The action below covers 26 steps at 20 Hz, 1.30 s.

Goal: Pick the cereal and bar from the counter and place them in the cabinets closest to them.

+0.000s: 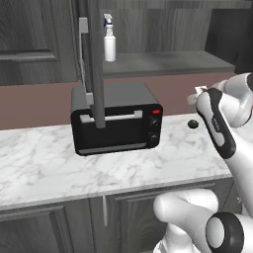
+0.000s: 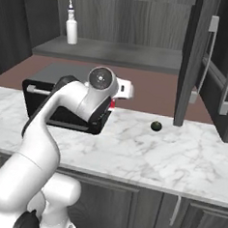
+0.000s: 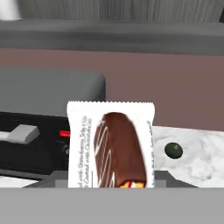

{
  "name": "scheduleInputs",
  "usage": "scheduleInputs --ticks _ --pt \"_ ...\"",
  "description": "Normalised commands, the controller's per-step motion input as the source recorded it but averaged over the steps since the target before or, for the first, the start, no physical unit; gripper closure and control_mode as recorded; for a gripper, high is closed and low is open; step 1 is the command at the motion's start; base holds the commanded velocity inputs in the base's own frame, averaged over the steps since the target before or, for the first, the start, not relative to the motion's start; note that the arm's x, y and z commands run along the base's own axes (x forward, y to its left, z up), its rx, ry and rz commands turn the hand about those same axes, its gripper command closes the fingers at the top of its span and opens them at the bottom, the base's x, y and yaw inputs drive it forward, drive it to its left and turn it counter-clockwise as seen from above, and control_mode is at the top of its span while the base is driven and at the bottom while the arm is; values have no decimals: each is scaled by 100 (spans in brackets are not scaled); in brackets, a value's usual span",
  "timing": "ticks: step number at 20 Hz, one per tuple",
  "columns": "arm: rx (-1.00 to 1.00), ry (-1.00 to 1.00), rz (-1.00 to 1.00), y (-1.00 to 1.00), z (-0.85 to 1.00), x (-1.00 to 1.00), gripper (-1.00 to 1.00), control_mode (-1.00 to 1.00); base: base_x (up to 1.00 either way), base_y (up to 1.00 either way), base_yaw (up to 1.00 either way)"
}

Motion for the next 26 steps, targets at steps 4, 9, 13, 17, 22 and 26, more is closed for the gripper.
scheduleInputs --ticks 4,9,13,17,22,26 --pt "3 -15 -4 5 76 26 100 -100 0 0 0" --pt "0 -11 -3 4 83 27 100 -100 0 0 0" --pt "0 -11 -2 13 73 27 100 -100 0 0 0" --pt "3 -10 0 5 41 29 100 -100 0 0 0" --pt "3 -10 -1 14 24 45 100 -100 0 0 0" --pt "1 -6 0 21 12 55 100 -100 0 0 0"
